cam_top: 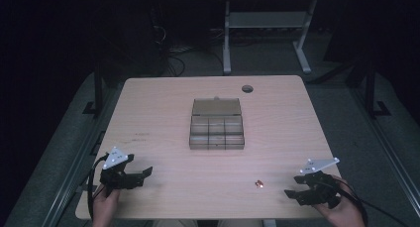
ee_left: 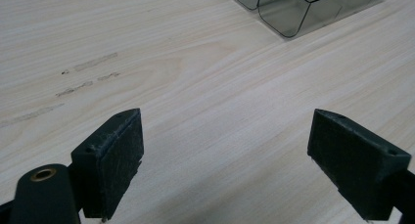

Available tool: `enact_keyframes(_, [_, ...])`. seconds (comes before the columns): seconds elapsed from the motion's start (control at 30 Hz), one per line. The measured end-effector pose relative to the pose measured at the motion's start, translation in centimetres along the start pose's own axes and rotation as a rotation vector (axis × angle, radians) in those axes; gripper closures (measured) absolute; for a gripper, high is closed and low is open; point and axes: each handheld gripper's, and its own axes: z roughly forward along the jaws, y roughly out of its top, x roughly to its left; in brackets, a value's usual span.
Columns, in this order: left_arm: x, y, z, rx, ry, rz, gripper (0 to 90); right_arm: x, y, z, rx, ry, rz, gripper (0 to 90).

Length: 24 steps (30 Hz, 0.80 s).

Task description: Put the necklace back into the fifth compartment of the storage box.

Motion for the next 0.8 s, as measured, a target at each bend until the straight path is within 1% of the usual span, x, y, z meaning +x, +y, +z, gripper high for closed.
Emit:
enact_keyframes(0.1, [-0.1,0.0,0.0,-0.004,0.0,-0.01,13.1,0.1,0.1,0.1,0.003,0.005,-0.009,37.0])
enact_keyframes(0.23, [-0.2,-0.1,-0.1,-0.002,-0.004,0.0,13.1,0.3,0.2,0.2,0.011,0.007,-0.012,37.0])
enact_keyframes(0.4, [-0.1,0.0,-0.1,-0.006,-0.008,-0.009,13.1,0.7,0.6,0.5,0.022,0.007,-0.028,37.1])
enact_keyframes(0.5, [-0.2,0.0,0.0,-0.003,-0.011,-0.006,13.1,1.0,0.8,0.6,0.026,-0.001,-0.045,37.4])
enact_keyframes(0.53, [-0.2,0.0,-0.1,-0.003,-0.011,-0.005,13.1,1.2,1.0,0.6,0.017,-0.007,-0.055,37.9])
enact_keyframes(0.6, [-0.3,0.0,-0.1,-0.004,-0.011,-0.001,13.1,1.3,1.1,0.5,0.016,-0.006,-0.058,37.9])
enact_keyframes(0.63, [-0.3,0.0,0.0,-0.004,-0.011,-0.001,13.1,1.4,1.4,0.6,0.011,-0.002,-0.067,38.7])
enact_keyframes(0.8, [-0.3,0.0,0.1,0.002,-0.013,0.004,13.1,1.7,1.9,0.9,0.026,0.006,-0.079,40.1])
